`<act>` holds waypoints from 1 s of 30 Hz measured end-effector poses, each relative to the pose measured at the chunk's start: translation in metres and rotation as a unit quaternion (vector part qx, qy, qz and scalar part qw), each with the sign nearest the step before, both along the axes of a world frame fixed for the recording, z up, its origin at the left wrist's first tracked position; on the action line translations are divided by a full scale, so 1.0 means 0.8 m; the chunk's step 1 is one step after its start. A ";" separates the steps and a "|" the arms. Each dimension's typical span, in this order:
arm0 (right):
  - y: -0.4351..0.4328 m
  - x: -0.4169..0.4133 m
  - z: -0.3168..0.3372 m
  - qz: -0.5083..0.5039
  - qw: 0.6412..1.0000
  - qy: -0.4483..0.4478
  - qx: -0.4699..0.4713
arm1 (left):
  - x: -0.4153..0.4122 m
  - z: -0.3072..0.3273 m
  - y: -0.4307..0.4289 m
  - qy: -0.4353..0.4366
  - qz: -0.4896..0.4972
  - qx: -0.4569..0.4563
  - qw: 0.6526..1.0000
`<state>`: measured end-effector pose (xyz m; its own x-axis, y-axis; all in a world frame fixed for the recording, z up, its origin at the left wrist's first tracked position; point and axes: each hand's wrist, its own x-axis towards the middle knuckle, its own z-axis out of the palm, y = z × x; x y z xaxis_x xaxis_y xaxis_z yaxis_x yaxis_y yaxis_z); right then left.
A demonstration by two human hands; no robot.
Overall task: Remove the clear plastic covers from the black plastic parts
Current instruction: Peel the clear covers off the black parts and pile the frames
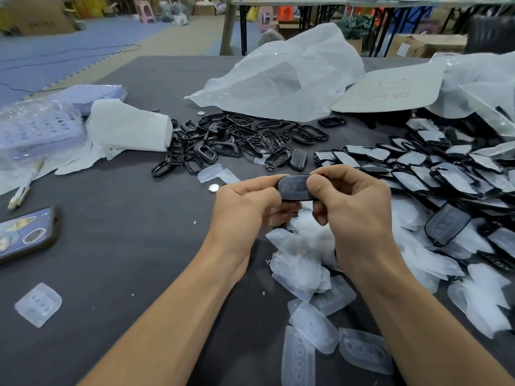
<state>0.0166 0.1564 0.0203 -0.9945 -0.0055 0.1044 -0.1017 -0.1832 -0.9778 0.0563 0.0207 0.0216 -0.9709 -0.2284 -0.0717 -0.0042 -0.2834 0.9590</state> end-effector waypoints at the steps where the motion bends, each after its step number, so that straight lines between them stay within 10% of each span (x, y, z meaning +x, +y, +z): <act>1: 0.000 0.000 0.000 0.001 1.000 0.001 0.003 | 0.000 -0.001 0.000 0.002 0.007 -0.013 1.000; 30: -0.003 0.003 -0.007 -0.007 0.992 0.064 0.109 | 0.002 -0.001 -0.007 0.002 0.066 -0.128 0.990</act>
<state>0.0189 0.1541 0.0146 -0.9731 -0.0287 0.2286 -0.2295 0.0331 -0.9727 0.0582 0.0150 0.0205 -0.9319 -0.3626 0.0081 0.0198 -0.0288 0.9994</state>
